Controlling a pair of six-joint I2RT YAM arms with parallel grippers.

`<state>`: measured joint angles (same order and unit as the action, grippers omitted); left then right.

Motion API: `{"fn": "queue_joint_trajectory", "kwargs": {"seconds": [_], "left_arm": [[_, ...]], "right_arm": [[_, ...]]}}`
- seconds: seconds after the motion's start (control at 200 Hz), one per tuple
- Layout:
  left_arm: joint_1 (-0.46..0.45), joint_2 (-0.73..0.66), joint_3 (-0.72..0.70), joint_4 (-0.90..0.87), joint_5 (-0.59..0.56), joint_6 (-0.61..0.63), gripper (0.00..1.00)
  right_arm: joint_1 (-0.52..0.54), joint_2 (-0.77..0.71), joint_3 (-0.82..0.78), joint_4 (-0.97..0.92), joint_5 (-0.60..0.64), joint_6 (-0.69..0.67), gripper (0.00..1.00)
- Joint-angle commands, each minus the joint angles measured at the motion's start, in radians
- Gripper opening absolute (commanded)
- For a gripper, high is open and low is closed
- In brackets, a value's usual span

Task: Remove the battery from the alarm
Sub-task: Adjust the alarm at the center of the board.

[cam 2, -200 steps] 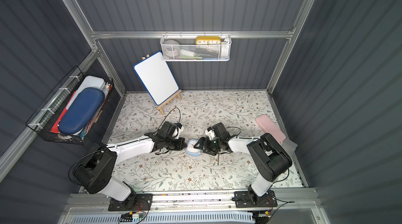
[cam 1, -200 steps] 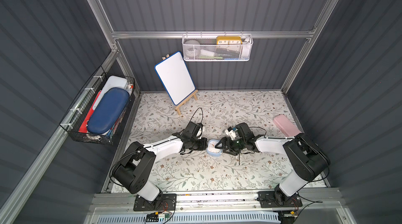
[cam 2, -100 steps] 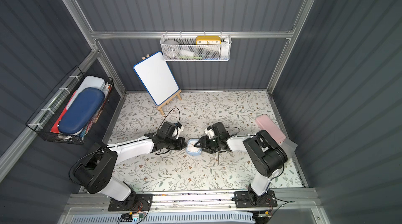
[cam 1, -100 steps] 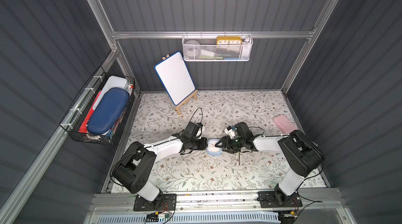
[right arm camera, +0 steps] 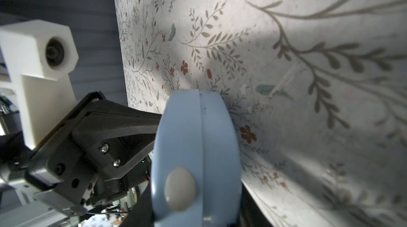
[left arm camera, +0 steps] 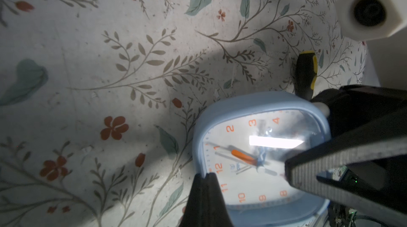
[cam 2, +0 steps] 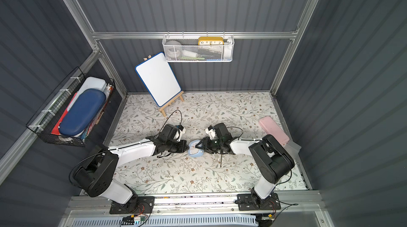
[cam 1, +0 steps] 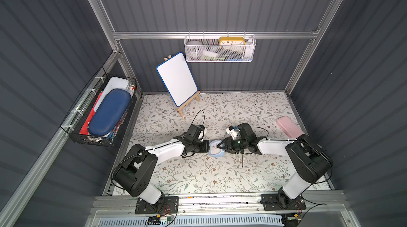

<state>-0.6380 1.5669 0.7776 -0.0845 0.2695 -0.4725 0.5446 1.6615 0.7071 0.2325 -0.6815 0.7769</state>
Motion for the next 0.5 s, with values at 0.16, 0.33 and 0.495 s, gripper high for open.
{"fn": "queue_joint_trajectory", "kwargs": {"seconds": [0.16, 0.33, 0.495], "left_arm": [[-0.006, -0.066, 0.022, -0.075, -0.039, -0.03, 0.01], [0.018, -0.108, 0.05, -0.131, -0.119, -0.037, 0.08], [0.118, -0.182, 0.048, -0.169, -0.139, -0.025, 0.1]], "right_arm": [[0.024, -0.072, 0.091, -0.272, 0.13, -0.161, 0.4], [0.029, -0.114, 0.167, -0.416, 0.212, -0.232, 0.4], [0.087, -0.108, 0.37, -0.778, 0.478, -0.386, 0.4]]}}
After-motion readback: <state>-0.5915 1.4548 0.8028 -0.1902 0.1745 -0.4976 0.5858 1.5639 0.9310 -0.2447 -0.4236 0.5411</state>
